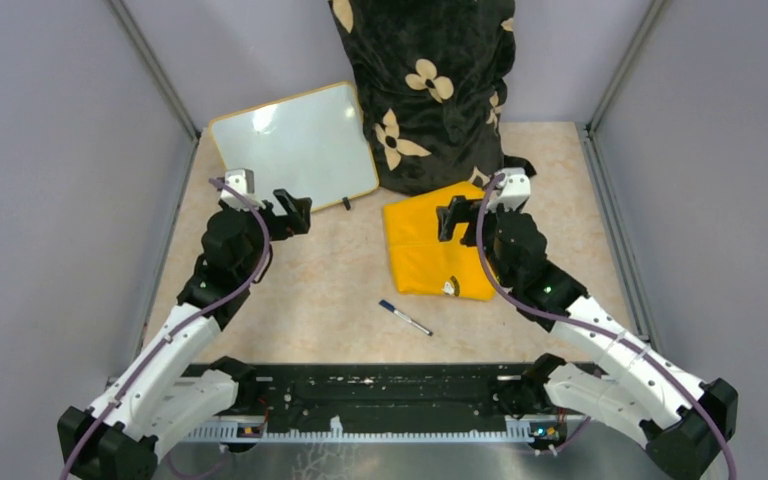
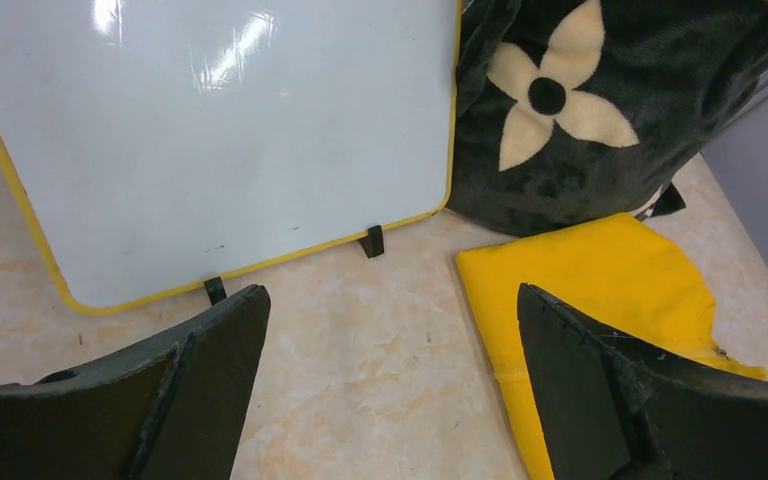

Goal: Write a sentence on the whiteboard
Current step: Move the whiteboard to the center of the board.

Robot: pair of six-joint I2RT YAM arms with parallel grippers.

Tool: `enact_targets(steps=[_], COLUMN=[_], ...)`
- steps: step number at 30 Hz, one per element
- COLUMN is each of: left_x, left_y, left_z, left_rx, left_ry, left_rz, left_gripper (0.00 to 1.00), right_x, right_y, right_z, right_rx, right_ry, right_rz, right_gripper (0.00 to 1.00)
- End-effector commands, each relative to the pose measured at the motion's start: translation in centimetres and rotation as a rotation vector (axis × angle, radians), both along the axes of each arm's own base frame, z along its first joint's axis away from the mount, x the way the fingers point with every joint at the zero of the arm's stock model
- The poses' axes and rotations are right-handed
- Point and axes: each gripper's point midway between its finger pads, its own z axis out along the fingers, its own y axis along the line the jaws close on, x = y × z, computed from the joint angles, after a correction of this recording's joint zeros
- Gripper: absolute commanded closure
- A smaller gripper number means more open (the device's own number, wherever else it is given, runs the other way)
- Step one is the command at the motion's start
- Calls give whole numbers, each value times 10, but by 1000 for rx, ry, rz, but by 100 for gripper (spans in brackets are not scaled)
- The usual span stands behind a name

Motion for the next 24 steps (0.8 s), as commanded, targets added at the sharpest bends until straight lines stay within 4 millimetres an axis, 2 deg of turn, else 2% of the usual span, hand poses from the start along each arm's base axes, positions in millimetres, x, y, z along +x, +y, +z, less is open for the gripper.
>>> enact_targets(steps=[1, 3, 6, 14, 19, 24], left_x=[-1, -1, -3, -7, -8, -11], left_y=[11, 15, 15, 9, 4, 14], left_z=[18, 19, 22, 26, 28, 33], left_rx=[-65, -69, -77, -90, -89, -94], left_ry=[-66, -71, -81, -98, -99, -120], left_rz=[60, 81, 78, 35, 9, 51], left_gripper=[1, 1, 1, 1, 1, 1], right_x=[7, 16, 24, 45, 73, 100], right_y=[30, 40, 66, 150, 194, 229], right_z=[32, 25, 8, -43, -75, -105], right_rx=[57, 33, 11, -74, -54, -62], right_ry=[-82, -34, 26, 116, 174, 193], right_rz=[132, 143, 185, 285, 296, 282], right_gripper=[5, 9, 14, 17, 21, 25])
